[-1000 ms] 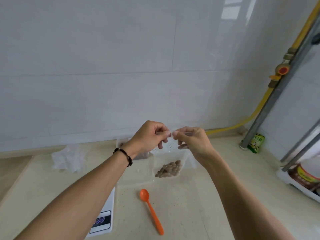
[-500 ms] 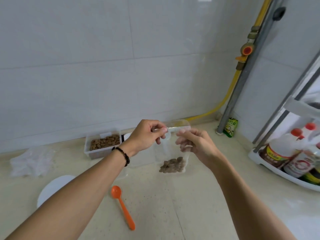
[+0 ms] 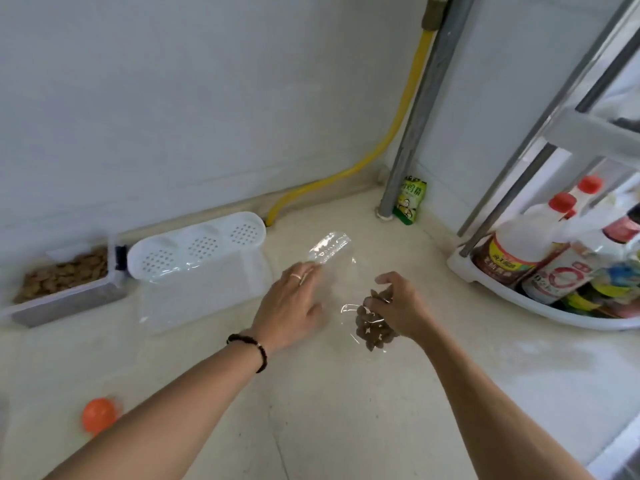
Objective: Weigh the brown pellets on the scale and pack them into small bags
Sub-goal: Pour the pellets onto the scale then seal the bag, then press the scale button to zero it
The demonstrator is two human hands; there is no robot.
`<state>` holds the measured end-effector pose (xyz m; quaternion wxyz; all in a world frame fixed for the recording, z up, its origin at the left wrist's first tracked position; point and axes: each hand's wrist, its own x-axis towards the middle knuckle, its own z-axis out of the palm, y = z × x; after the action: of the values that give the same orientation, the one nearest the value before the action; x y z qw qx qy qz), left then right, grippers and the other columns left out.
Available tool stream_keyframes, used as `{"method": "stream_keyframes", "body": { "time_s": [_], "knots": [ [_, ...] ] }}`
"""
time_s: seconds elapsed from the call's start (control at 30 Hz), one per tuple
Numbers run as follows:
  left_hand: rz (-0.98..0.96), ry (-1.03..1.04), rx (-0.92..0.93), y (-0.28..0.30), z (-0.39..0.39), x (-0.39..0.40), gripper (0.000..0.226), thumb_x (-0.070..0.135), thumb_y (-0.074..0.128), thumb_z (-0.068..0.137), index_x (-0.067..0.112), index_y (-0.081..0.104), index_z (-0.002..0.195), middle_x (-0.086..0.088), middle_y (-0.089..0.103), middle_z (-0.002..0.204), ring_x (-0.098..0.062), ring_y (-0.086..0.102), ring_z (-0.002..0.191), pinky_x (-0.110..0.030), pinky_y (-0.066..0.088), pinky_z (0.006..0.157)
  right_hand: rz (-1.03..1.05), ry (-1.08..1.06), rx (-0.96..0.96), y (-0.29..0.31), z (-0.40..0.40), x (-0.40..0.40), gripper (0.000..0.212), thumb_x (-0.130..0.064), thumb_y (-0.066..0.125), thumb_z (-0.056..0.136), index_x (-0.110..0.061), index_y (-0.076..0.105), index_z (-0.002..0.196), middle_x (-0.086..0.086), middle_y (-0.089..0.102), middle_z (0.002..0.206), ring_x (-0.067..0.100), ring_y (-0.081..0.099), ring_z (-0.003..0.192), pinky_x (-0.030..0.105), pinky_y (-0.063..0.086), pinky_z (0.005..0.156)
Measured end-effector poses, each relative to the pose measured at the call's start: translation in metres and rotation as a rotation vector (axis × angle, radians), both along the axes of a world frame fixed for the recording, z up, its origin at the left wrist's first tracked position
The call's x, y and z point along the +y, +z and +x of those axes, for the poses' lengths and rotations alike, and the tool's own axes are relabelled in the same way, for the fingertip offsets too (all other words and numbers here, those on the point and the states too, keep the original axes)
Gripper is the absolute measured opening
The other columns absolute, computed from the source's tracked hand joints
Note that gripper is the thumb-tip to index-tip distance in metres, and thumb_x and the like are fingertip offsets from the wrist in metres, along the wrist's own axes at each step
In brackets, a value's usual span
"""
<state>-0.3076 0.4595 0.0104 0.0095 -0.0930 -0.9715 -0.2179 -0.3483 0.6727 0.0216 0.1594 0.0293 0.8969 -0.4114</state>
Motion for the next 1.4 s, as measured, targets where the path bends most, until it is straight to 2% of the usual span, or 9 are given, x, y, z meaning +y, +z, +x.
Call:
{"method": "stream_keyframes", "body": {
  "time_s": [0.07, 0.17, 0.27, 0.4, 0.5, 0.77, 1.1, 1.27, 1.4],
  "knots": [
    [-0.106, -0.132, -0.088, -0.028, -0.009, 0.014, 0.066, 0.050, 0.033, 0.092, 0.020, 0.025, 0.151, -0.006, 0.024, 0.158, -0.029, 0.016, 0.147, -0.044, 0.023, 0.116, 0.107, -0.018, 0.024, -0.013, -0.017, 0.008, 0.040, -0.019, 0.068, 0.085, -0.017, 0.051, 0.121, 0.000, 0.064, 0.091, 0.021, 0.064, 0.079, 0.035, 0.055, 0.067],
    [-0.218, -0.164, -0.196, -0.057, -0.026, 0.033, 0.063, 0.051, 0.029, 0.100, 0.028, 0.008, 0.155, 0.000, 0.003, 0.163, -0.025, -0.004, 0.150, -0.047, 0.003, 0.120, 0.503, 0.093, 0.158, -0.024, -0.024, 0.014, 0.061, -0.028, 0.062, 0.088, -0.021, 0.036, 0.143, 0.006, 0.049, 0.135, 0.025, 0.047, 0.120, 0.038, 0.042, 0.096],
    [-0.269, -0.166, -0.192, -0.066, -0.042, 0.044, 0.062, 0.053, 0.022, 0.101, 0.029, 0.005, 0.155, 0.001, -0.002, 0.163, -0.023, -0.010, 0.149, -0.051, -0.005, 0.117, 0.550, 0.183, 0.261, -0.034, -0.007, 0.018, 0.057, -0.039, 0.045, 0.097, -0.025, 0.027, 0.149, 0.001, 0.029, 0.155, 0.023, 0.026, 0.142, 0.043, 0.024, 0.113],
    [-0.282, -0.219, -0.197, -0.065, -0.062, 0.054, 0.062, 0.053, 0.022, 0.101, 0.029, 0.003, 0.155, 0.002, -0.004, 0.163, -0.021, -0.012, 0.149, -0.052, -0.006, 0.118, 0.603, 0.309, 0.165, -0.050, 0.001, 0.032, 0.060, -0.052, 0.016, 0.101, -0.028, 0.006, 0.155, -0.005, -0.004, 0.163, 0.019, -0.006, 0.150, 0.048, -0.004, 0.120],
    [-0.281, -0.253, -0.207, -0.063, -0.077, 0.062, 0.062, 0.052, 0.022, 0.101, 0.029, 0.001, 0.155, 0.003, -0.006, 0.163, -0.020, -0.013, 0.149, -0.052, -0.006, 0.118, 0.644, 0.280, 0.143, -0.058, -0.008, 0.043, 0.062, -0.055, 0.011, 0.100, -0.030, -0.002, 0.155, -0.004, -0.014, 0.162, 0.020, -0.014, 0.148, 0.050, -0.008, 0.119],
    [-0.256, -0.258, -0.154, -0.053, -0.067, 0.048, 0.063, 0.047, 0.025, 0.102, 0.022, 0.003, 0.155, -0.002, -0.003, 0.163, -0.021, -0.010, 0.149, -0.045, -0.002, 0.121, 0.606, 0.206, 0.140, -0.054, -0.005, 0.031, 0.059, -0.048, 0.015, 0.102, -0.024, 0.002, 0.155, 0.001, -0.011, 0.162, 0.024, -0.013, 0.149, 0.048, -0.006, 0.120],
    [-0.258, 0.069, -0.054, -0.001, 0.001, -0.080, 0.061, 0.039, 0.039, 0.101, 0.012, 0.020, 0.153, -0.007, 0.020, 0.160, -0.022, 0.003, 0.150, -0.038, 0.006, 0.122, 0.297, 0.268, 0.301, -0.012, -0.008, -0.121, 0.043, -0.037, 0.041, 0.099, -0.016, 0.047, 0.137, 0.006, 0.051, 0.137, 0.027, 0.041, 0.127, 0.039, 0.035, 0.100],
    [-0.330, 0.238, -0.284, -0.010, 0.017, -0.140, 0.086, 0.054, 0.048, 0.093, 0.014, 0.002, 0.154, -0.011, -0.001, 0.162, -0.028, -0.007, 0.149, -0.044, 0.005, 0.121, 0.353, 0.307, 0.275, -0.028, 0.000, -0.189, 0.057, -0.056, 0.047, 0.091, -0.015, 0.049, 0.131, 0.005, 0.052, 0.130, 0.026, 0.043, 0.121, 0.041, 0.037, 0.096],
    [-0.294, 0.218, -0.299, -0.018, 0.019, -0.151, 0.084, 0.051, 0.050, 0.094, 0.014, 0.004, 0.155, -0.011, 0.011, 0.161, -0.029, 0.008, 0.149, -0.041, 0.013, 0.120, 0.426, 0.291, 0.266, -0.037, -0.007, -0.210, 0.061, -0.058, 0.059, 0.084, -0.017, 0.051, 0.128, 0.005, 0.047, 0.129, 0.025, 0.040, 0.119, 0.040, 0.036, 0.095]
  ]
}}
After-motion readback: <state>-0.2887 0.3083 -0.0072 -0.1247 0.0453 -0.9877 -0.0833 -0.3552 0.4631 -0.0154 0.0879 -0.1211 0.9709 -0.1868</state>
